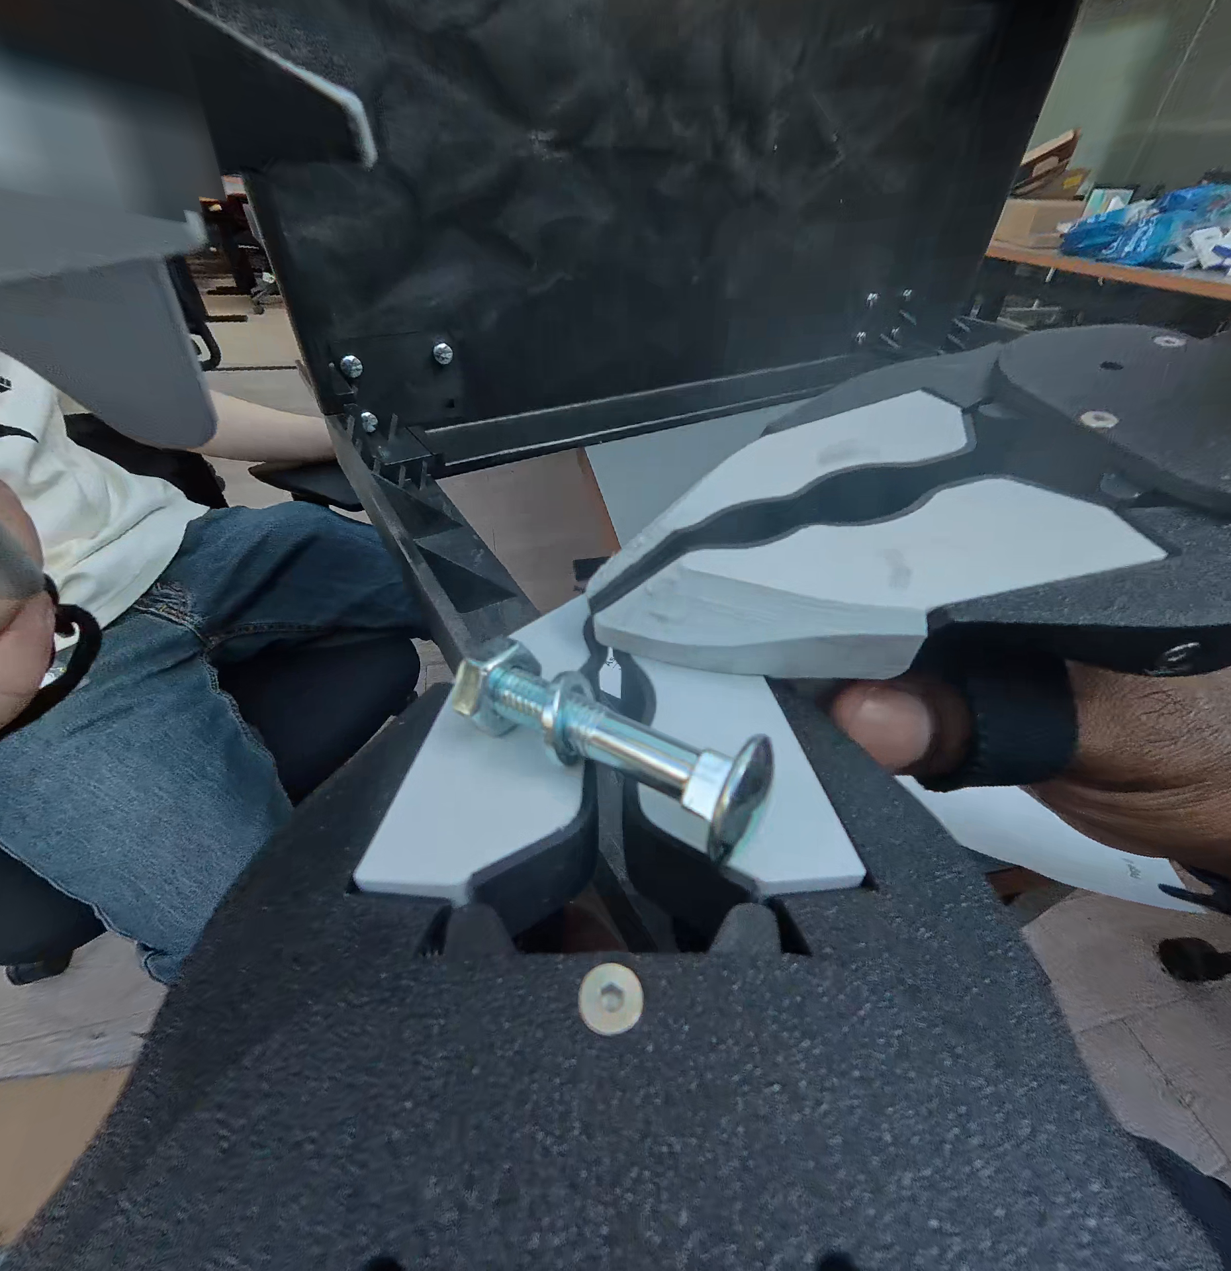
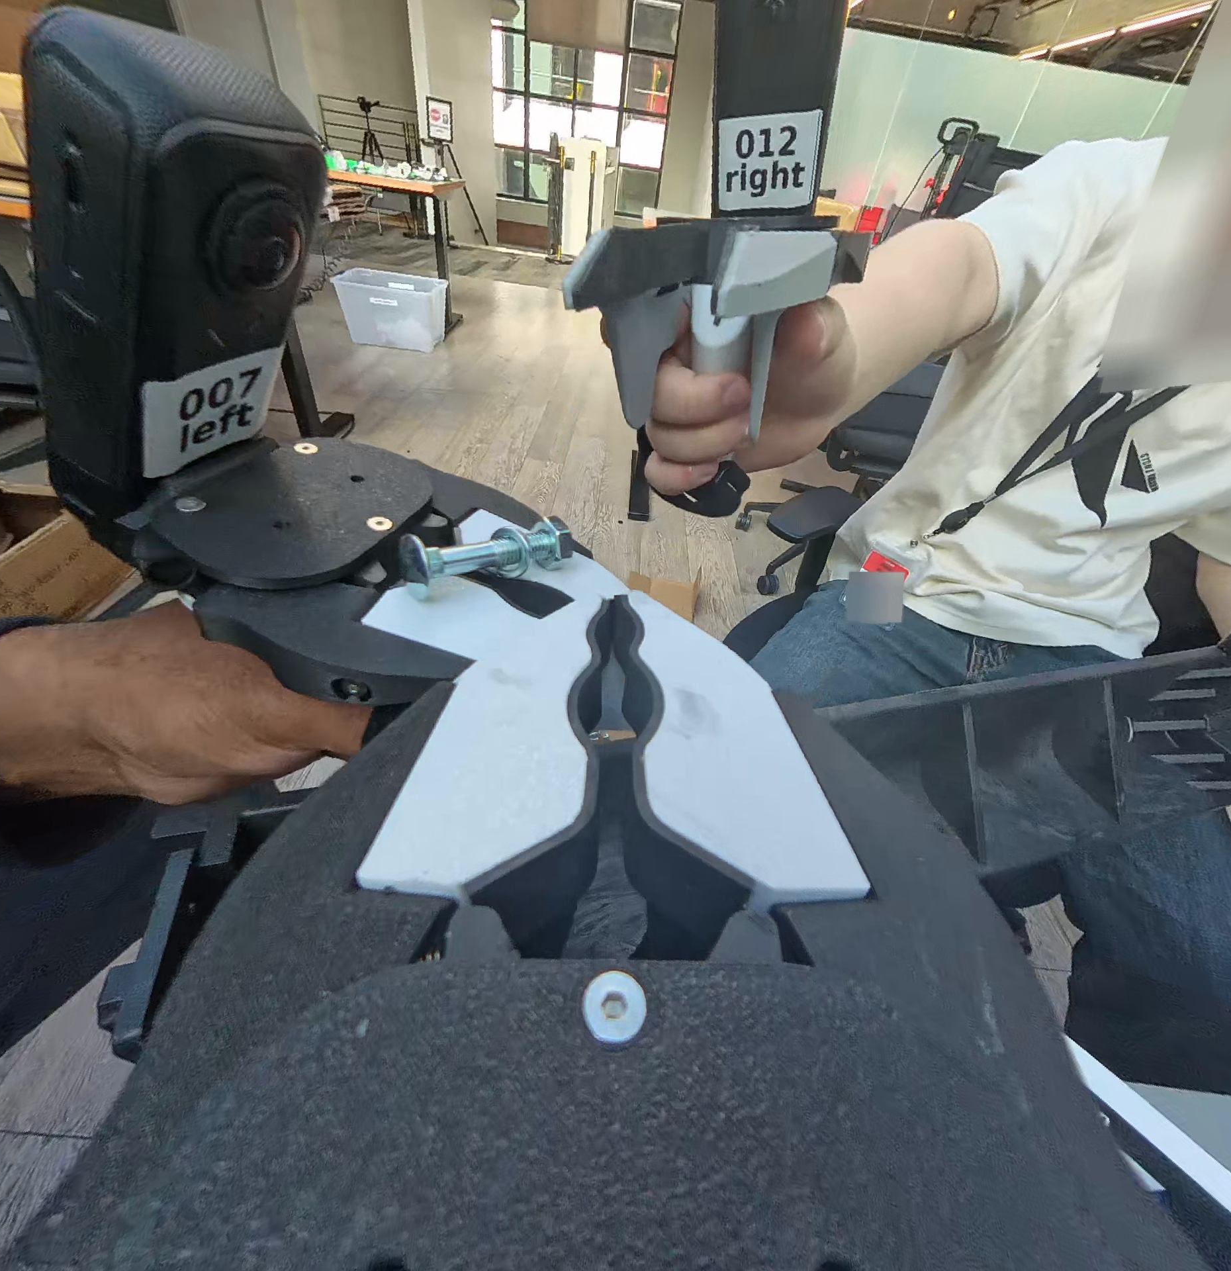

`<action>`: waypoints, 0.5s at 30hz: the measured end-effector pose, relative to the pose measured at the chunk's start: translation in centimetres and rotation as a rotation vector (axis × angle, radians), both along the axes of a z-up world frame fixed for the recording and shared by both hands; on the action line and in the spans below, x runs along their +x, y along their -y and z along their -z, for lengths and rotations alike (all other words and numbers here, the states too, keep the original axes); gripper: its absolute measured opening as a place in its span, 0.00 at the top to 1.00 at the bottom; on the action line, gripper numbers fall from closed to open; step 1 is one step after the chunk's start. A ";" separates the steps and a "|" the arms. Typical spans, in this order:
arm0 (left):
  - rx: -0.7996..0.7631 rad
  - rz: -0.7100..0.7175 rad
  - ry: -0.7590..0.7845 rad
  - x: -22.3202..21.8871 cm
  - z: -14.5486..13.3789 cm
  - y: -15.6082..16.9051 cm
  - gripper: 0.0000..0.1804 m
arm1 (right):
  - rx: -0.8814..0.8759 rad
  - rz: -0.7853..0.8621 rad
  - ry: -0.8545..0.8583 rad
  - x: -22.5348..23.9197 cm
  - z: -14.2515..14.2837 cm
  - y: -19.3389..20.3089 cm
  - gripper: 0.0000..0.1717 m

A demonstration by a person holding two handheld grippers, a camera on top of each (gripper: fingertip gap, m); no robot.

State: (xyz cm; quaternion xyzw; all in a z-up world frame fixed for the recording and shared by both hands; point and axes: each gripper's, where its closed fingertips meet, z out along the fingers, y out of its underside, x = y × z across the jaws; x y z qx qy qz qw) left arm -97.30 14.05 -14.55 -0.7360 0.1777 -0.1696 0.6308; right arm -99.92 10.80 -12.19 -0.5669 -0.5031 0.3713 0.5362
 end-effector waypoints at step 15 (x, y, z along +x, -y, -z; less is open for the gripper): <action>0.147 0.258 -0.213 13.3 -5.5 -1.8 1.00 | 0.056 0.171 -0.094 12.3 -5.5 -1.9 1.00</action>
